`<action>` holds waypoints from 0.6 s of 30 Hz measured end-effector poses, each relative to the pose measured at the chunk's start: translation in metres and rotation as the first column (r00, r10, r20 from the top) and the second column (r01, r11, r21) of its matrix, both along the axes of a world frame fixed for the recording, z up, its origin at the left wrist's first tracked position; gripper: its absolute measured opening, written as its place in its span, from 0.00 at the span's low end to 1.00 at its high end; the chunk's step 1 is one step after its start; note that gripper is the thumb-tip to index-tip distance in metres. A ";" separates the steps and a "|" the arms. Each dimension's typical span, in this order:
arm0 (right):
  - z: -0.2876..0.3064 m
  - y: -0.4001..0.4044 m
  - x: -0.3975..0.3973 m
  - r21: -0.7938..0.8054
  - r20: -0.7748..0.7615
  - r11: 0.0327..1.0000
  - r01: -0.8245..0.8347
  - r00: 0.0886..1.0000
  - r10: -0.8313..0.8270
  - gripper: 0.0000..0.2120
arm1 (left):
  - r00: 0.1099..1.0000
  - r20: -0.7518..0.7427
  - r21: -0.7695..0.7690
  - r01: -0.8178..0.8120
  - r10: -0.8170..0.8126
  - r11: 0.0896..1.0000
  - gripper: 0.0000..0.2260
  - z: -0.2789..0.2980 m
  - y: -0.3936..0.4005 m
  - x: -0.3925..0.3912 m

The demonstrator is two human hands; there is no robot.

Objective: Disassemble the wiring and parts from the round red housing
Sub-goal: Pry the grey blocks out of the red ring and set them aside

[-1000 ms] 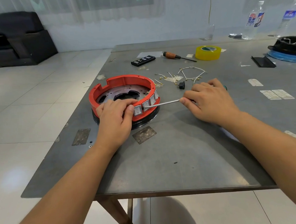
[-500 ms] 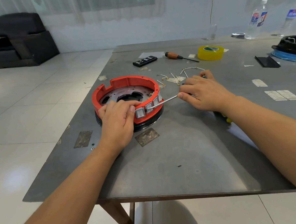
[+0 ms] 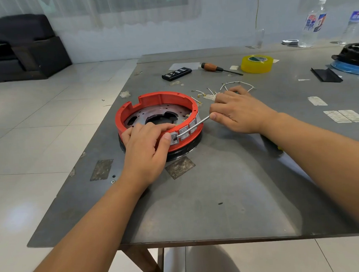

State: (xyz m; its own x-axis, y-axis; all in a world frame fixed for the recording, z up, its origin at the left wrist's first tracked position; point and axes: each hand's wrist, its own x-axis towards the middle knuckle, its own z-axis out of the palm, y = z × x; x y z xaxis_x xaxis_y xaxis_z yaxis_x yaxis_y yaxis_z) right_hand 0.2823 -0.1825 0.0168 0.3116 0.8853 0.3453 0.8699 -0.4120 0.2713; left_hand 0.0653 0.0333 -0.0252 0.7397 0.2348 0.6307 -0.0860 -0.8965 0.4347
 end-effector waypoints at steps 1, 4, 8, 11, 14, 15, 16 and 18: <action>0.000 -0.003 -0.001 0.017 0.005 1.000 -0.003 1.000 0.003 0.25 | 1.000 0.002 0.008 -0.005 0.005 1.000 0.18 0.000 0.000 0.000; 0.003 -0.017 -0.006 0.072 0.031 0.997 0.008 0.999 -0.010 0.25 | 1.000 0.019 0.006 -0.010 0.010 1.000 0.16 -0.001 0.001 0.000; 0.000 -0.037 -0.017 0.166 0.122 0.986 0.015 0.992 -0.036 0.23 | 0.998 0.058 0.005 -0.004 0.004 1.000 0.13 -0.003 -0.001 0.002; -0.004 -0.046 -0.027 0.248 0.201 0.967 0.050 0.974 -0.102 0.23 | 0.996 0.083 -0.001 -0.009 0.009 1.000 0.09 -0.004 -0.001 0.002; -0.008 -0.049 -0.035 0.275 0.224 0.957 0.093 0.962 -0.158 0.23 | 0.996 0.089 0.003 -0.009 0.009 1.000 0.07 -0.006 0.000 0.003; -0.009 -0.049 -0.037 0.277 0.228 0.956 0.098 0.960 -0.164 0.23 | 0.996 0.089 0.003 -0.007 0.006 1.000 0.07 -0.006 0.000 0.003; -0.010 -0.050 -0.039 0.276 0.234 0.956 0.099 0.958 -0.167 0.24 | 0.996 0.092 0.004 -0.003 0.003 1.000 0.07 -0.006 0.001 0.003; -0.009 -0.050 -0.043 0.271 0.249 0.957 0.101 0.953 -0.171 0.24 | 0.995 0.099 0.010 0.004 -0.005 1.000 0.07 -0.007 0.002 0.003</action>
State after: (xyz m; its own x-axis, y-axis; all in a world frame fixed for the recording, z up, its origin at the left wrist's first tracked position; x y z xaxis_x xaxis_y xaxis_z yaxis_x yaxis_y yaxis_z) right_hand 0.2395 -0.2329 0.0078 0.2877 0.7136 0.6388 0.7105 -0.6063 0.3572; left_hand 0.0685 0.0356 -0.0323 0.6746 0.2251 0.7030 -0.1323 -0.9001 0.4152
